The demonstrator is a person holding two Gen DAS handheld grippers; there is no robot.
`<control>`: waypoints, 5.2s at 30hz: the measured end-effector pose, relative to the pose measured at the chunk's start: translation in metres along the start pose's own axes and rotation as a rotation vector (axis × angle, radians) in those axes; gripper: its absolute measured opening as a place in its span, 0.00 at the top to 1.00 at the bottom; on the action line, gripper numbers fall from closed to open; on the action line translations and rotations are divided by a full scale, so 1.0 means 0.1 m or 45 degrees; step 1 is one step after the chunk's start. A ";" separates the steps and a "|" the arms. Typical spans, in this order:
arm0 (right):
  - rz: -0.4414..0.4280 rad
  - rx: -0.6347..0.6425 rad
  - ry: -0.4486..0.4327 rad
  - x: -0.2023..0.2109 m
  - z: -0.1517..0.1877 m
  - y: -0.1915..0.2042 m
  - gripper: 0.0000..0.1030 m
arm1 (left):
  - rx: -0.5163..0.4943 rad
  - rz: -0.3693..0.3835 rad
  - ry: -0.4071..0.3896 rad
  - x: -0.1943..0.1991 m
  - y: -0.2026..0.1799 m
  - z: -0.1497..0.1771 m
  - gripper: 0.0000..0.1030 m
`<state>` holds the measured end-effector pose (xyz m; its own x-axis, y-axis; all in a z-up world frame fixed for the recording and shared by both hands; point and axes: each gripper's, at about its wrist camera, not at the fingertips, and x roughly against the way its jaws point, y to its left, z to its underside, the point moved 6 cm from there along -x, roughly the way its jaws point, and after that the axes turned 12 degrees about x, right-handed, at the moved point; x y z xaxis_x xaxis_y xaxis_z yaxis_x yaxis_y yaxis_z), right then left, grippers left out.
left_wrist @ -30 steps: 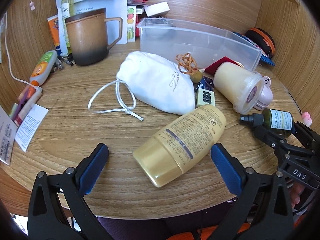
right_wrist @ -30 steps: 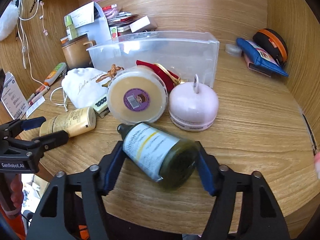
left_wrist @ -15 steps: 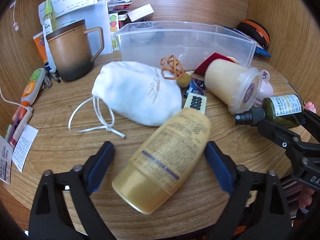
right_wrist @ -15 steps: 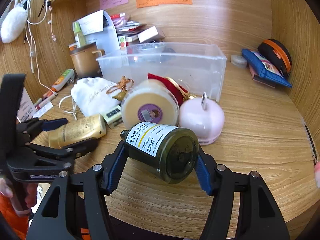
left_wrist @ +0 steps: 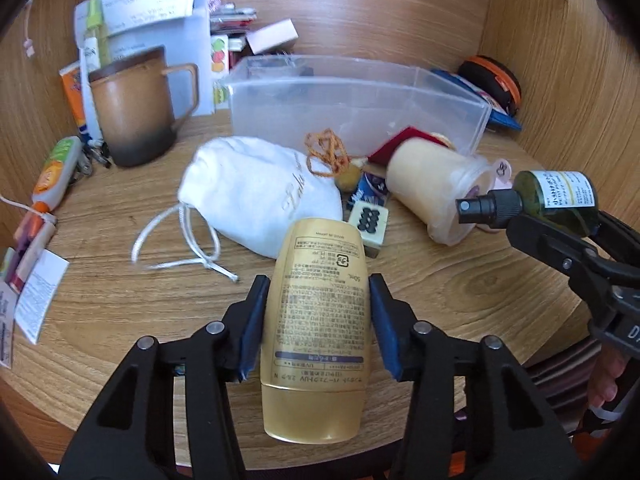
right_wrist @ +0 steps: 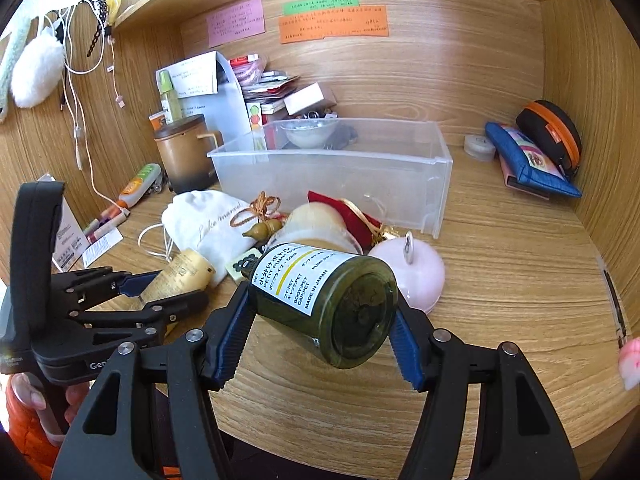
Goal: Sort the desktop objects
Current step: 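Grasp the green spray bottle with the right gripper while the left grasps the gold lotion tube, then carry the green bottle and gold tube over the clear plastic box with both grippers, then open the right gripper dropping the bottle while the left releases the tube into the box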
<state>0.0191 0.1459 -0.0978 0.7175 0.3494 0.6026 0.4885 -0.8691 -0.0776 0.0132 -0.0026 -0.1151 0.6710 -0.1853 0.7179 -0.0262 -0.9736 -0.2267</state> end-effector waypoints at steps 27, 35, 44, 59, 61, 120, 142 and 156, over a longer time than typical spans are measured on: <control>0.010 0.016 -0.095 0.08 -0.45 -0.11 0.42 | -0.046 0.141 -0.246 0.56 -0.27 -0.59 0.75; 0.045 0.022 -0.134 0.07 -0.67 -0.23 0.42 | -0.046 0.159 -0.303 0.59 -0.31 -0.89 0.75; 0.038 0.005 -0.165 0.02 -0.89 -0.40 0.42 | -0.053 0.144 -0.340 0.61 -0.34 -1.22 0.75; 0.054 0.030 -0.186 -0.15 -1.28 -0.62 0.42 | -0.085 0.139 -0.337 0.47 -0.47 -1.80 0.75; 0.045 0.024 -0.181 -0.19 -1.32 -0.67 0.42 | -0.084 0.150 -0.314 0.40 -0.50 -1.85 0.75; 0.027 0.458 0.634 -1.95 -1.22 -0.85 0.34 | -0.071 -0.091 -0.009 -1.19 -0.16 -2.21 0.59; 0.062 0.440 0.346 -1.25 -1.54 -0.61 0.33 | -0.073 -0.094 -0.227 -0.39 -0.16 -2.29 0.13; 0.087 0.330 0.073 -0.42 -1.53 -0.61 0.21 | -0.027 -0.060 -0.235 0.07 0.08 -1.93 0.07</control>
<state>-0.1174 0.1308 0.0031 0.7277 0.2662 0.6322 0.5558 -0.7690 -0.3159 -0.1253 -0.0371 0.0152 0.7965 -0.1138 0.5938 -0.0061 -0.9836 -0.1804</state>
